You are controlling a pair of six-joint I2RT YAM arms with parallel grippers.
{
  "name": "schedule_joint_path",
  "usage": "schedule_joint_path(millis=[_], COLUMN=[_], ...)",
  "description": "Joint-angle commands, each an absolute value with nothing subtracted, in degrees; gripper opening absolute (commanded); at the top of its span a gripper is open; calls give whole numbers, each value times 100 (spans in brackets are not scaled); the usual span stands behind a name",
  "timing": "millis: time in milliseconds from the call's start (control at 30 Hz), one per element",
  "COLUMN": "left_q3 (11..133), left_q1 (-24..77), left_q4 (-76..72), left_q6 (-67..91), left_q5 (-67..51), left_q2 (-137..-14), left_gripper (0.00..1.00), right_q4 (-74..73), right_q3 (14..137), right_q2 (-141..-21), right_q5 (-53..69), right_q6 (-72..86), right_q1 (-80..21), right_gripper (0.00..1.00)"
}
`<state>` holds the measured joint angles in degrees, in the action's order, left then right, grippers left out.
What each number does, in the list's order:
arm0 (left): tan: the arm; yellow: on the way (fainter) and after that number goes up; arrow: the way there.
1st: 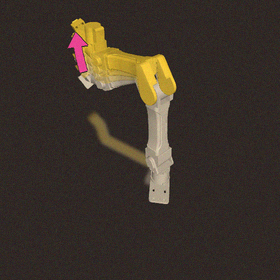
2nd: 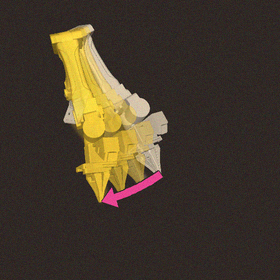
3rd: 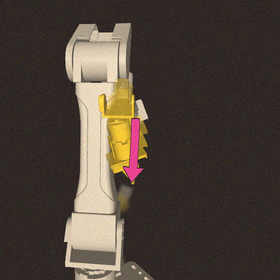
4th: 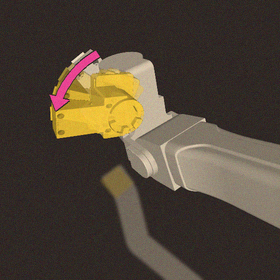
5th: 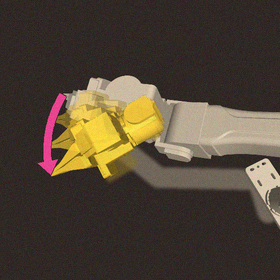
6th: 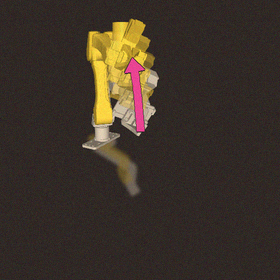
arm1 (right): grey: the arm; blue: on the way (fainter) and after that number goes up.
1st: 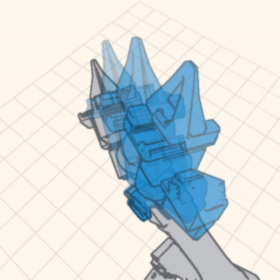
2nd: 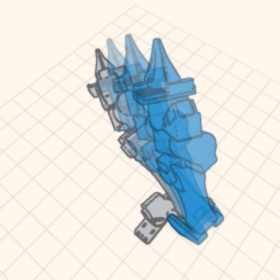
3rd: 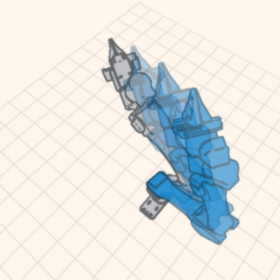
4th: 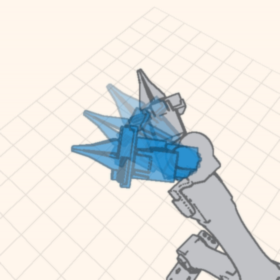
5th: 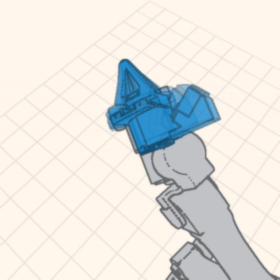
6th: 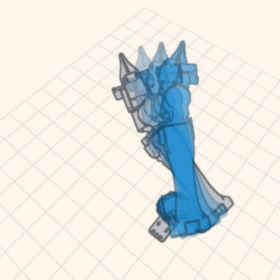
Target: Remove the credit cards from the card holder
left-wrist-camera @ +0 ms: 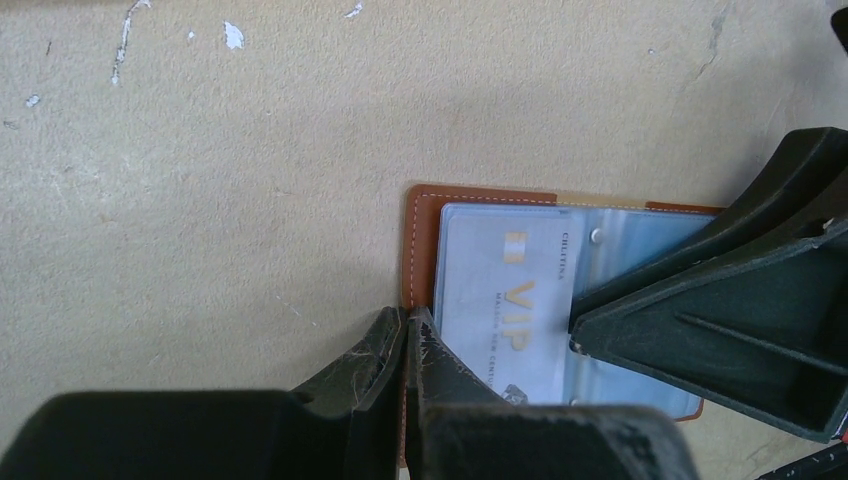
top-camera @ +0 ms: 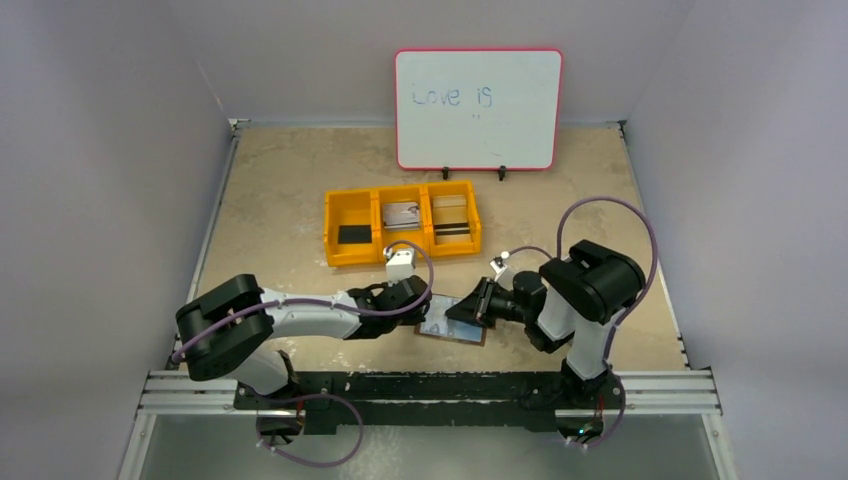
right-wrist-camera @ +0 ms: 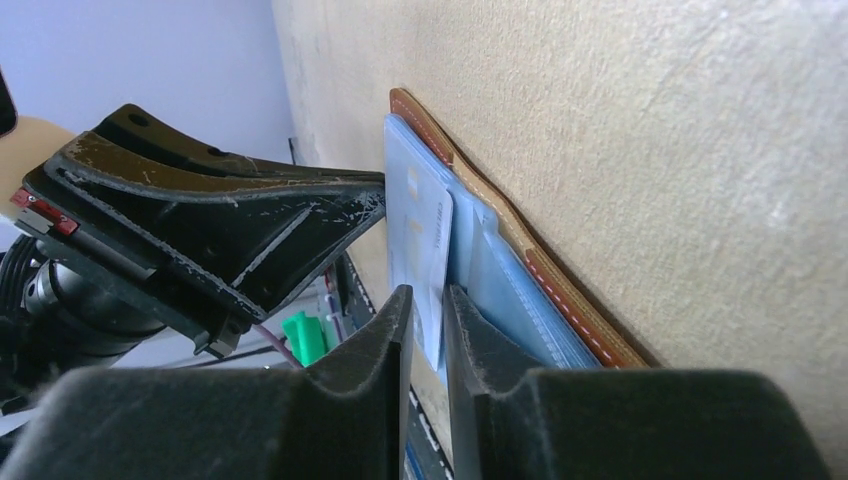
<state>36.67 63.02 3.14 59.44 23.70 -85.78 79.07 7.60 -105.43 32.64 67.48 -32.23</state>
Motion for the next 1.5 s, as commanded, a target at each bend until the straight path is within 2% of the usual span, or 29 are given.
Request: schedule_joint_path(millis=[0, 333, 400, 500, 667, 867, 1133, 1267, 1467], left_q3=[3572, 3612, 3606, 3578, 3571, 3451, 3353, 3376, 3176], left_q1=[6335, 6363, 6365, 6368, 6371, 6372, 6363, 6361, 6363], left_q4=[7, -145, -162, -122, 156, 236, 234, 241, -104], left_q6=[6056, 6054, 6063, 6087, 6099, 6043, 6049, 6025, 6120], left_q5=[2094, 2059, 2055, 2113, 2384, 2623, 2701, 2622, 2466], left_q2=[-8569, -8530, -8519, -8472, -8321, -7914, -7703, -7852, -7727], left_gripper=[0, 0, 0, 0, 0, 0, 0, 0, 19], right_q4=[8012, 6672, 6752, 7347, 6851, 5354, 5852, 6327, 6464], right_q3=[561, 1025, 1049, 926, 958, 966, 747, 873, 873], right_q2=[-10784, -9974, -9937, -9999, -9782, -9154, -9125, -9321, -9510], right_q5=[3110, 2866, 2985, 3086, 2921, 2553, 2722, 2852, 2839], right_q6=[6864, 6329, 6405, 6809, 6711, 6419, 6432, 6512, 6514], right_q1=[-3302, -3313, -3313, -3314, -3313, -3305, -3305, -3318, -3314], right_gripper=[16, 13, 10, 0, 0, 0, 0, 8, 20])
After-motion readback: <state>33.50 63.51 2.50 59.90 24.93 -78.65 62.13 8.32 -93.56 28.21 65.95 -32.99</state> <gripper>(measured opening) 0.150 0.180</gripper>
